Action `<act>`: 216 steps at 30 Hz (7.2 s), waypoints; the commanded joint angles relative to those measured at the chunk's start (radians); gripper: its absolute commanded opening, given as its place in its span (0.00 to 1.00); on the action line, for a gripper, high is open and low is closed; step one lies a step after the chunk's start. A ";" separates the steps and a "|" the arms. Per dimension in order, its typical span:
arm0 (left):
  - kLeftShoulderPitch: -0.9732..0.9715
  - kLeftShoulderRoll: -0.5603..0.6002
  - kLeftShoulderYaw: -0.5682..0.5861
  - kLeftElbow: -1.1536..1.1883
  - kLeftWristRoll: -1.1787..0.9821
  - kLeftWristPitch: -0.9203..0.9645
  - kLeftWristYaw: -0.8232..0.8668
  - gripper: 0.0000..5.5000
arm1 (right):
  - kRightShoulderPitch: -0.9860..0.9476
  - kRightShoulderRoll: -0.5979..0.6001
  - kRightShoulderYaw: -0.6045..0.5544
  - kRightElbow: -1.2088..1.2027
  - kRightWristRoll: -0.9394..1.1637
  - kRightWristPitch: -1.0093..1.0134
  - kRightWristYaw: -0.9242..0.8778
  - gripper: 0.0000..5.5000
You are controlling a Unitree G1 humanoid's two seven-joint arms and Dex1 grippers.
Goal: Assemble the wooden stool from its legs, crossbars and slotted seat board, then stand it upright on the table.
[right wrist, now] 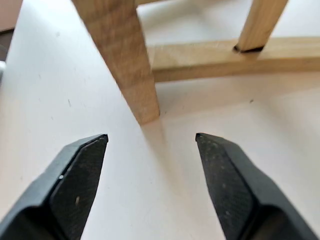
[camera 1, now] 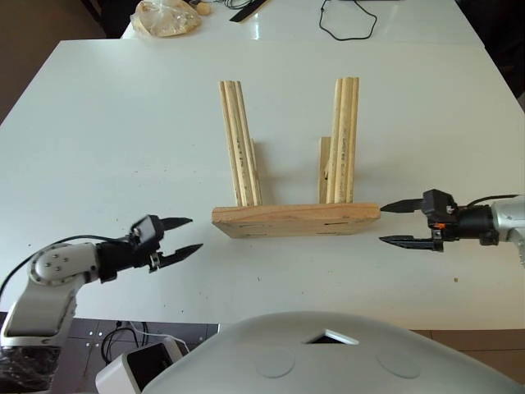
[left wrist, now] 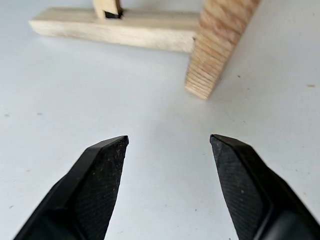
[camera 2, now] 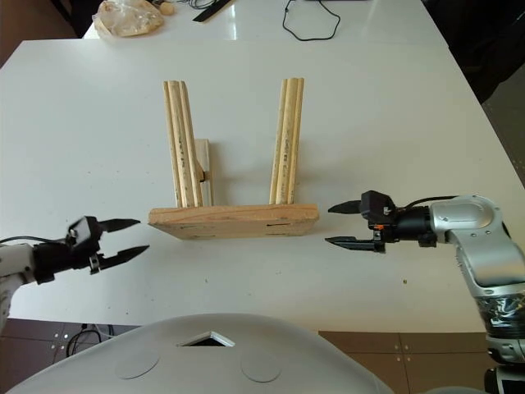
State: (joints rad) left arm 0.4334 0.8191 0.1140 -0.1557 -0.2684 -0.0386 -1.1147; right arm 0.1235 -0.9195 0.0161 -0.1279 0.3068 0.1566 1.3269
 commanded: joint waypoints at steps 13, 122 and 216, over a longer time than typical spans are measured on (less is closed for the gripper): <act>-0.206 -0.106 -0.229 0.306 0.161 -0.328 0.045 0.55 | -0.155 0.150 0.199 0.217 -0.129 -0.233 0.008 0.59; -0.021 0.576 0.675 -0.443 -1.704 0.988 0.176 0.26 | -0.151 -0.677 -0.322 -0.152 1.665 1.021 -0.136 0.24; -0.195 -0.010 -0.023 -0.400 -0.824 0.834 0.852 0.82 | -0.468 0.816 -0.310 -0.309 1.665 0.564 -2.122 0.62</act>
State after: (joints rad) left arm 0.2308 0.8229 0.0749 -0.5602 -1.1090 0.7786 -0.2541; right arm -0.3167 -0.0694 -0.2486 -0.4590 1.9627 0.6779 -0.8189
